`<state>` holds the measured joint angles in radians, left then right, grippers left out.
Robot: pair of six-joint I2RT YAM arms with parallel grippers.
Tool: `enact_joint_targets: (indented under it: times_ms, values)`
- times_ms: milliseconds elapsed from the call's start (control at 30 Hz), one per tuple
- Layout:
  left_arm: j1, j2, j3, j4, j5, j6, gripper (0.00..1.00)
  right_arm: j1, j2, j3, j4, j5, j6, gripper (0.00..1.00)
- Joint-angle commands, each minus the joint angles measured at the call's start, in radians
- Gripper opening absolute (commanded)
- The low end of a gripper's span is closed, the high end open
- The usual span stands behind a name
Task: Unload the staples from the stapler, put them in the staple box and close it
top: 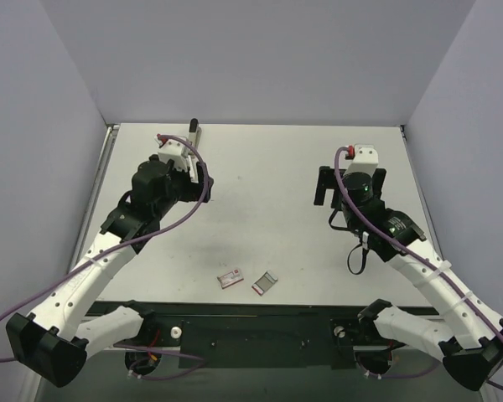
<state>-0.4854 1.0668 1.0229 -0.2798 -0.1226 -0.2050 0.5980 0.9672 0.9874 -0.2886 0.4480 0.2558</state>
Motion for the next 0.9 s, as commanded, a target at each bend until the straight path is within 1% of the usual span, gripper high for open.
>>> enact_joint_targets:
  times_ms: [0,33,67,133,167,300,367,433,533,633,767,833,867]
  values:
    - [-0.002,-0.033,0.055,-0.036,0.002,-0.02,0.97,-0.015,0.062,0.086,-0.075,0.094,0.077,1.0]
    - [-0.004,-0.022,0.063,-0.051,-0.005,-0.02,0.97,-0.017,0.079,0.088,-0.08,0.046,0.054,1.0]
    - [-0.002,-0.016,0.078,-0.085,-0.014,-0.027,0.97,-0.017,0.085,0.089,-0.075,-0.06,0.04,1.0]
    - [-0.004,-0.001,0.095,-0.126,-0.017,-0.031,0.97,-0.014,0.094,0.099,-0.041,-0.151,0.014,1.0]
    - [-0.005,0.005,0.095,-0.133,-0.003,-0.03,0.97,-0.014,0.102,0.105,-0.037,-0.163,0.023,1.0]
    - [-0.015,0.01,0.086,-0.124,-0.034,-0.051,0.97,-0.014,0.122,0.131,-0.058,-0.212,0.02,1.0]
    - [-0.015,0.031,0.108,-0.146,-0.058,-0.051,0.97,-0.012,0.125,0.117,-0.057,-0.249,0.016,1.0]
    - [-0.015,0.054,0.135,-0.174,-0.081,-0.059,0.97,-0.012,0.131,0.099,-0.043,-0.238,0.019,1.0]
    - [-0.015,0.067,0.155,-0.174,-0.094,-0.071,0.97,-0.026,0.151,0.056,0.003,-0.247,0.025,1.0]
    - [-0.013,0.082,0.173,-0.185,-0.118,-0.065,0.97,-0.032,0.168,0.043,0.023,-0.308,0.039,1.0]
    - [-0.004,0.159,0.244,-0.252,-0.13,-0.053,0.97,-0.018,0.199,0.036,0.042,-0.362,0.049,0.99]
    - [0.021,0.228,0.29,-0.286,-0.129,-0.063,0.97,-0.01,0.218,0.031,0.042,-0.368,0.054,0.99]
    - [0.048,0.267,0.301,-0.292,-0.105,-0.063,0.97,-0.007,0.229,0.028,0.043,-0.371,0.062,0.98]
